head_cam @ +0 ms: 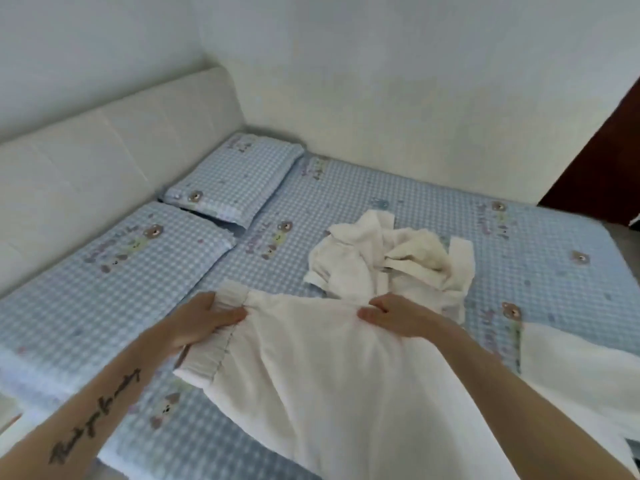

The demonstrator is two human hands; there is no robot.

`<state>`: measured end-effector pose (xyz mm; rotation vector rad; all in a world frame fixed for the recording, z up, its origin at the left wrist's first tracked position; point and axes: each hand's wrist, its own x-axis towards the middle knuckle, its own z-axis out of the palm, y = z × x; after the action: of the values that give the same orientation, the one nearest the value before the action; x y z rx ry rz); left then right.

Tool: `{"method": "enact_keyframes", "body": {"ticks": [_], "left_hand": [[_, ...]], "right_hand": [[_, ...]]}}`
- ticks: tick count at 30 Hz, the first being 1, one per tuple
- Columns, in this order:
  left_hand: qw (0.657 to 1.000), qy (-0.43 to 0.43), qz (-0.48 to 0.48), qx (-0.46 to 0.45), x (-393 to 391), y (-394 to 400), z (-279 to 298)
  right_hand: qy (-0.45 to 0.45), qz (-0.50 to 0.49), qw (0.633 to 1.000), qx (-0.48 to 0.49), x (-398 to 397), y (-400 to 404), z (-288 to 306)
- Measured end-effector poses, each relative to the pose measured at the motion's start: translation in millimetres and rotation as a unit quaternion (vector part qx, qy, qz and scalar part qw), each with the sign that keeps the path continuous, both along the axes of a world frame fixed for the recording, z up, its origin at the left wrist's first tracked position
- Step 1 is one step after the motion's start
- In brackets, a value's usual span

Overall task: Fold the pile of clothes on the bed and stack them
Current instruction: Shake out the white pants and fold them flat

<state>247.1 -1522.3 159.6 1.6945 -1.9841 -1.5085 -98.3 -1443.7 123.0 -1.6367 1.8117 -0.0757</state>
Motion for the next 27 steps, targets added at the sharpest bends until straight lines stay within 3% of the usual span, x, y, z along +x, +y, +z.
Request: {"method": "enact_keyframes", "body": {"ticks": [5, 10, 16, 19, 24, 27], "left_hand": [[0.994, -0.028, 0.047, 0.099, 77.4, -41.1, -203.0], [0.989, -0.038, 0.059, 0.131, 110.2, -83.4, -322.0], [0.985, -0.057, 0.07, 0.149, 144.6, -147.7, -383.3], [0.983, -0.105, 0.068, 0.134, 172.7, -182.1, -397.4], [0.978, -0.159, 0.073, 0.115, 193.5, -194.2, -420.9], [0.969, -0.201, 0.113, 0.086, 180.9, -183.3, -426.8]], "right_hand": [[-0.005, 0.043, 0.994, 0.102, 80.8, -62.8, -202.9], [0.034, 0.035, 0.992, 0.113, 119.0, -109.9, -320.1], [0.064, -0.002, 0.997, 0.041, 154.8, -151.6, -372.1], [0.066, -0.004, 0.998, -0.011, 181.2, -167.4, -386.5], [0.127, 0.063, 0.989, -0.033, 190.5, -167.9, -401.5], [0.149, 0.092, 0.978, -0.114, 184.8, -149.7, -395.7]]}}
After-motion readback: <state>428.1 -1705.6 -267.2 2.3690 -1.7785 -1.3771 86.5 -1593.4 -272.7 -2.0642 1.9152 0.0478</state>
